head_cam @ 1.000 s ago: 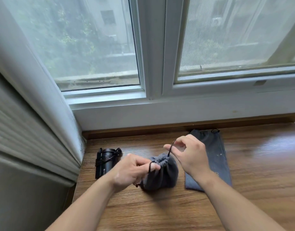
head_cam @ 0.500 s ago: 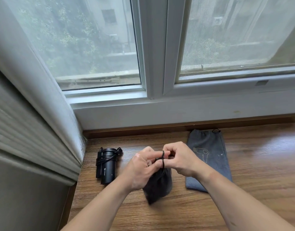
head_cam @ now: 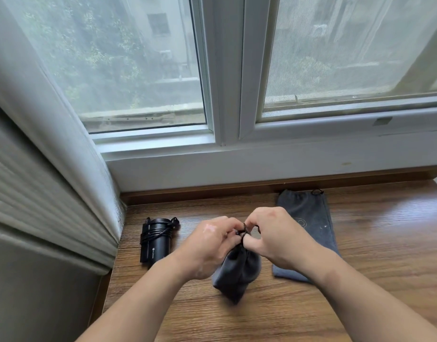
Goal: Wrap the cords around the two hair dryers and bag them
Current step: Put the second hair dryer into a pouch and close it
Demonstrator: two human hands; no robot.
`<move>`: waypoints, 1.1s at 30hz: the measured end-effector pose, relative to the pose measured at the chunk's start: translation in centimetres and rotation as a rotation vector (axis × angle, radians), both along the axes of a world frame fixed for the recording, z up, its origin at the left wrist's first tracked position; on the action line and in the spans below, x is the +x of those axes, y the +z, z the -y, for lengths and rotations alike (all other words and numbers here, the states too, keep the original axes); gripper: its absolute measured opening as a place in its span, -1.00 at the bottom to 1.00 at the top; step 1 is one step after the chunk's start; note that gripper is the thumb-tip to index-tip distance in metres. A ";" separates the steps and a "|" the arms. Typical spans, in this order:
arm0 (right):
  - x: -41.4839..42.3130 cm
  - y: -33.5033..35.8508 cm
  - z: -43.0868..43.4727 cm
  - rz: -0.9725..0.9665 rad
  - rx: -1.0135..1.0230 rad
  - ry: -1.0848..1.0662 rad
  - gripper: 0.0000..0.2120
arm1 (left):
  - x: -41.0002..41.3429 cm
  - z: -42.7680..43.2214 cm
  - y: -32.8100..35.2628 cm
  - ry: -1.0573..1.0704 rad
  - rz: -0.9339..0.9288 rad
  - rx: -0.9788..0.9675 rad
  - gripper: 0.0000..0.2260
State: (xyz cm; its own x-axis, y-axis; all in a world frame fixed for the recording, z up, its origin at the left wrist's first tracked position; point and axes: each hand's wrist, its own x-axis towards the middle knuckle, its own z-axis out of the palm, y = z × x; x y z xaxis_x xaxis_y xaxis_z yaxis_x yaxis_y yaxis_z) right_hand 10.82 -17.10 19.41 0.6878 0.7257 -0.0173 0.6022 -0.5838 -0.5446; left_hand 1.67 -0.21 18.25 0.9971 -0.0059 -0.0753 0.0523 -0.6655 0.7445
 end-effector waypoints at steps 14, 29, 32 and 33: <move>-0.5 -1.0 3.1 -0.399 0.315 -0.092 -0.86 | -1.1 -0.6 0.4 0.214 -0.198 -0.533 -0.74; -0.5 0.5 1.6 -1.233 0.961 -0.353 -0.79 | -1.2 -0.4 0.2 0.413 0.096 -0.546 -0.68; 0.4 0.8 2.4 -0.949 0.742 -0.304 -0.83 | -1.0 -0.8 0.4 0.452 0.105 -0.574 -0.64; 0.9 1.0 3.0 -0.764 0.607 -0.262 -0.81 | -1.1 -1.0 0.5 0.464 0.101 -0.567 -0.64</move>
State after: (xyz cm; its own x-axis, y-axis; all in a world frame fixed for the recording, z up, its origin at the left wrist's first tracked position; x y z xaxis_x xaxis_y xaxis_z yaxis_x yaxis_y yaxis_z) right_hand 11.73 -20.10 20.37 0.7861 0.5855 -0.1978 -0.1392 -0.1441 -0.9797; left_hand 0.60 0.83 18.76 0.9085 0.4072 -0.0939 0.1481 -0.1035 0.9836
